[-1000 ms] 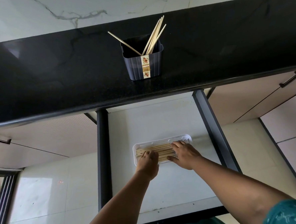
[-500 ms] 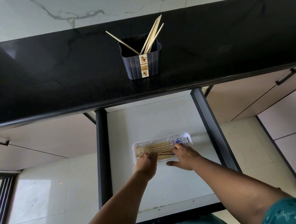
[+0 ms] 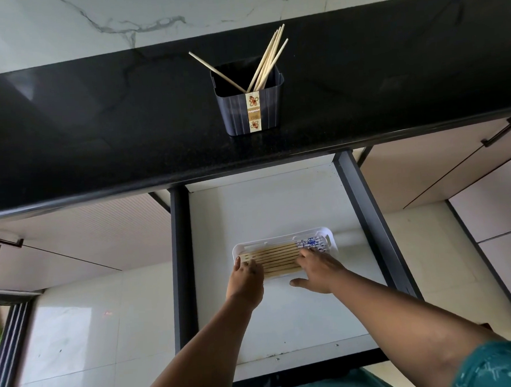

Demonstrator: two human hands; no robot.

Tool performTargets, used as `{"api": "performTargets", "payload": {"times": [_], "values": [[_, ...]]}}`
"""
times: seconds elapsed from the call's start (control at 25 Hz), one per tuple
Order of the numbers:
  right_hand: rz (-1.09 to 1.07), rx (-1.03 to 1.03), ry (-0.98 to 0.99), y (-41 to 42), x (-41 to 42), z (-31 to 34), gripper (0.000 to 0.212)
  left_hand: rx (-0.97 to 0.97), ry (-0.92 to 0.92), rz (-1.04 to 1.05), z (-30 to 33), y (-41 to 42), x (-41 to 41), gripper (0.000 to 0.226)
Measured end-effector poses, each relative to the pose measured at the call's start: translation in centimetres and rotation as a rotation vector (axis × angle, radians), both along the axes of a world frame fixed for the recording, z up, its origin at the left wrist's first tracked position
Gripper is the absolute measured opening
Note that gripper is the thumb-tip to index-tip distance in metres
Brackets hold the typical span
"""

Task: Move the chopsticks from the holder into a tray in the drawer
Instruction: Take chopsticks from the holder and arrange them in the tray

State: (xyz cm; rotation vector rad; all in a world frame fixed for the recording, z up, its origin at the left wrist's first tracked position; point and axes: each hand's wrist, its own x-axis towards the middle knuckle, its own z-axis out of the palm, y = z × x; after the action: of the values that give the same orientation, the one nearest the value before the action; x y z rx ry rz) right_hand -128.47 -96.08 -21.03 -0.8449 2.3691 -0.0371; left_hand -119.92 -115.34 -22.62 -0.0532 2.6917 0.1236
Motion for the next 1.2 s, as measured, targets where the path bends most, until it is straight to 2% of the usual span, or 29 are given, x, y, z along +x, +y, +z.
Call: {"api": "performTargets", "payload": {"times": [0.12, 0.24, 0.32, 0.44, 0.48, 0.68, 0.84, 1.0, 1.2], "values": [[0.026, 0.03, -0.005, -0.3, -0.1, 0.3, 0.053, 0.026, 0.037, -0.017, -0.2, 0.1, 0.2, 0.049], [0.043, 0.025, 0.006, -0.3, -0.1, 0.4, 0.051, 0.063, -0.003, -0.048, -0.4, 0.4, 0.2, 0.065], [0.044, 0.001, 0.022, -0.2, -0.1, 0.1, 0.064, 0.07, -0.034, -0.042, -0.4, 0.6, 0.1, 0.073], [0.023, 0.029, 0.007, -0.3, -0.4, -0.2, 0.097, 0.07, -0.114, -0.034, -0.2, 0.8, -0.1, 0.082], [0.013, 0.042, 0.0, -0.3, -0.5, -0.3, 0.1, 0.059, -0.136, -0.039, -0.2, 0.8, -0.2, 0.082], [0.024, 0.043, 0.013, 0.0, -0.2, -0.3, 0.078, -0.009, -0.133, -0.073, 0.5, 0.8, -0.4, 0.067], [-0.056, -0.001, 0.016, -0.2, 0.2, 1.1, 0.079, 0.05, -0.077, -0.042, 1.6, 0.2, 0.1, 0.062], [-0.221, -0.202, 0.098, -2.3, -0.6, 4.0, 0.06, 0.211, 0.147, 0.049, 4.4, -0.4, -0.6, 0.059], [-0.293, -0.336, 0.172, -5.5, -2.8, 8.4, 0.047, 0.183, 0.435, 0.022, 8.9, -2.3, -3.9, 0.05]]}}
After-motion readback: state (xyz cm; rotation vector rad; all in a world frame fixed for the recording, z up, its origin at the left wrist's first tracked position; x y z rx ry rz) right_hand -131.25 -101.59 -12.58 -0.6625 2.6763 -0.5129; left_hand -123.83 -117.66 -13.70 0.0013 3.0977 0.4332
